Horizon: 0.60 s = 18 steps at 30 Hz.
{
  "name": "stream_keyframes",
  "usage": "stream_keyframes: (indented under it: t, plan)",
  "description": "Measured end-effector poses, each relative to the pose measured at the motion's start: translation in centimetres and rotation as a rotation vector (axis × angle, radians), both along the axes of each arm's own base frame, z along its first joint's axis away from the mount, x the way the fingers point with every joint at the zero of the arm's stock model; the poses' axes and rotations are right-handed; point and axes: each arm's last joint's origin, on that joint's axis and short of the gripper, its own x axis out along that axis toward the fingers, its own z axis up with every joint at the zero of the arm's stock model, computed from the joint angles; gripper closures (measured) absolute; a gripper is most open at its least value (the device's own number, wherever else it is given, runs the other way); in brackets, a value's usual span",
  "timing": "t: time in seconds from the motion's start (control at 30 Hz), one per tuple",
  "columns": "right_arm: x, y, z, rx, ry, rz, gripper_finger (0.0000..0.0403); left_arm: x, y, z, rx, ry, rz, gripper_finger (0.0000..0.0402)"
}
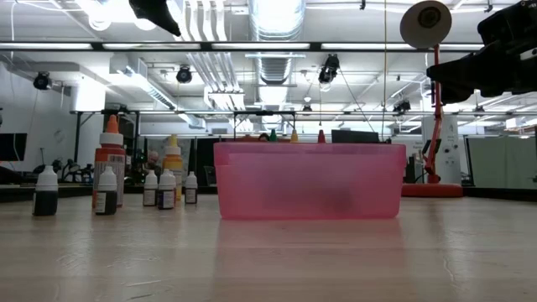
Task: Pick & Place food coloring
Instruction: Put the large yellow food coloring bottle into the red bin
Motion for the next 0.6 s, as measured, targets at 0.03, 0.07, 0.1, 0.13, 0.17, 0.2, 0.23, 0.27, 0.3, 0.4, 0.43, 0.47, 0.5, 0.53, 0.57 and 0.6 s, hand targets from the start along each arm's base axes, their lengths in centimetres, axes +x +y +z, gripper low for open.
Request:
stream_keyframes:
  t: [0.03,0.07,0.1,0.13,0.17,0.2,0.23,0.27,0.3,0.4,0.43,0.47,0.5,0.53,0.57,0.6]
  plan:
    - [0.0,0.0,0.0,-0.001,0.000,0.000,0.0394,0.0,0.2,0.1,-0.003,0.008,0.009,0.0399]
    - [0.0,0.0,0.0,0.001,0.000,0.001,0.0394,0.0,0.4,0.2,-0.007,0.018,0.019,0.0399]
    - [0.0,0.0,0.0,0.001,0.000,0.000,0.0394,0.0,0.6,0.3,-0.014,0.033,0.028,0.0399]
    - [0.0,0.0,0.0,0.000,0.000,0.000,0.0394,0.0,0.9,0.3,-0.019,0.049,0.036,0.0399]
    - [0.0,0.0,0.0,-0.001,0.000,0.001,0.0394,0.0,1.1,0.3,-0.020,0.064,0.041,0.0399]
    - [0.0,0.0,0.0,-0.001,0.000,0.000,0.0394,0.0,1.4,0.2,-0.025,0.080,0.046,0.0399]
    - [0.0,0.0,0.0,0.001,0.000,0.000,0.0394,0.1,1.6,0.1,-0.031,0.087,0.053,0.0399]
    - [0.0,0.0,0.0,0.000,0.000,0.001,0.0394,0.1,1.8,0.0,-0.040,0.093,0.056,0.0399]
    - [0.0,0.0,0.0,-0.001,0.000,0.001,0.0394,0.2,2.0,-0.1,-0.056,0.099,0.055,0.0399]
    - [0.0,0.0,0.0,0.000,0.000,0.001,0.0394,0.5,2.5,-0.7,-0.122,0.107,0.025,0.0399]
    - [0.0,0.0,0.0,-0.001,0.000,0.000,0.0394,0.6,2.7,-0.9,-0.149,0.111,0.011,0.0399]
    - [0.0,0.0,0.0,-0.001,0.000,0.001,0.0394,0.7,2.8,-1.1,-0.174,0.116,-0.001,0.0399]
    - [0.0,0.0,0.0,-0.001,0.000,0.001,0.0394,0.7,2.9,-1.3,-0.197,0.124,-0.008,0.0399]
    - [0.0,0.0,0.0,0.001,0.000,0.000,0.0394,0.8,3.1,-1.5,-0.216,0.133,-0.011,0.0399]
    - [0.0,0.0,0.0,0.001,0.000,0.000,0.0394,0.9,3.2,-1.8,-0.228,0.142,-0.010,0.0399]
    - [0.0,0.0,0.0,-0.001,0.000,0.001,0.0394,1.0,3.3,-2.0,-0.235,0.149,-0.010,0.0399]
